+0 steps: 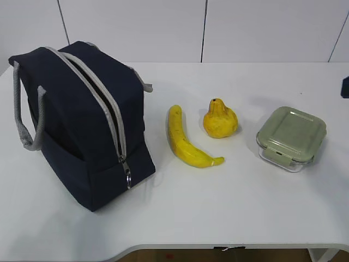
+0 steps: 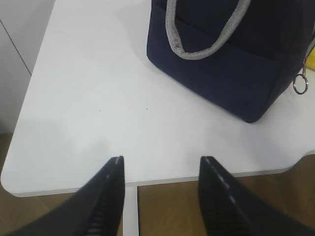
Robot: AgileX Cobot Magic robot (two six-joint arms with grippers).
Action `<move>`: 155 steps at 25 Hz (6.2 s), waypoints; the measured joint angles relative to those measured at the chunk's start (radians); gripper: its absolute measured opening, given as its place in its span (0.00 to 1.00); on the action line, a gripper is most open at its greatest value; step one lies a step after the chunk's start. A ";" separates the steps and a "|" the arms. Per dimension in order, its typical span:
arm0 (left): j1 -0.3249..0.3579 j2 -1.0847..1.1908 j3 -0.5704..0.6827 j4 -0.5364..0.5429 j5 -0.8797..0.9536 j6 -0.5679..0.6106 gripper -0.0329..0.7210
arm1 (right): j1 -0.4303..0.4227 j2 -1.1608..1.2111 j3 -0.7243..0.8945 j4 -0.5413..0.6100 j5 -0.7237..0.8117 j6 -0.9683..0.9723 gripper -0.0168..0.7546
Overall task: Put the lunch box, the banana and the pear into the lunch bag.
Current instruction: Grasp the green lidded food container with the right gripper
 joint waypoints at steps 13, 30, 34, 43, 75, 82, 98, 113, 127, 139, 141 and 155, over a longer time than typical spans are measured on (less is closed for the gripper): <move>0.000 0.000 0.000 -0.002 0.000 0.000 0.54 | -0.026 0.199 0.000 0.198 -0.096 -0.080 0.78; 0.000 0.000 0.000 -0.002 0.000 0.000 0.54 | -0.319 0.443 0.037 0.666 -0.018 -0.615 0.78; 0.000 0.000 0.000 -0.002 0.000 0.000 0.54 | -0.400 0.494 0.140 0.846 0.045 -0.804 0.78; 0.000 0.000 0.000 -0.002 0.000 0.000 0.54 | -0.470 0.605 0.251 1.067 0.075 -1.089 0.77; 0.000 0.000 0.000 -0.002 0.000 0.000 0.54 | -0.483 0.840 0.202 1.272 0.127 -1.273 0.77; 0.000 0.000 0.000 -0.002 0.000 0.000 0.54 | -0.483 0.841 0.196 1.234 0.087 -1.273 0.78; 0.000 0.000 0.000 -0.002 0.000 0.000 0.54 | -0.483 0.956 0.164 1.239 0.157 -1.300 0.88; 0.000 0.000 0.000 -0.002 0.000 0.000 0.54 | -0.483 0.971 0.164 1.290 0.178 -1.334 0.85; 0.000 0.000 0.000 -0.002 0.000 -0.002 0.54 | -0.468 0.988 0.152 1.326 0.184 -1.360 0.83; 0.000 0.000 0.000 -0.002 0.000 -0.002 0.54 | -0.434 0.990 0.143 1.341 0.177 -1.364 0.81; 0.000 0.000 0.000 -0.002 0.000 -0.002 0.54 | -0.434 0.990 0.143 1.341 0.175 -1.364 0.79; 0.000 0.000 0.000 -0.002 0.000 -0.002 0.54 | -0.434 0.994 0.143 1.341 0.171 -1.364 0.56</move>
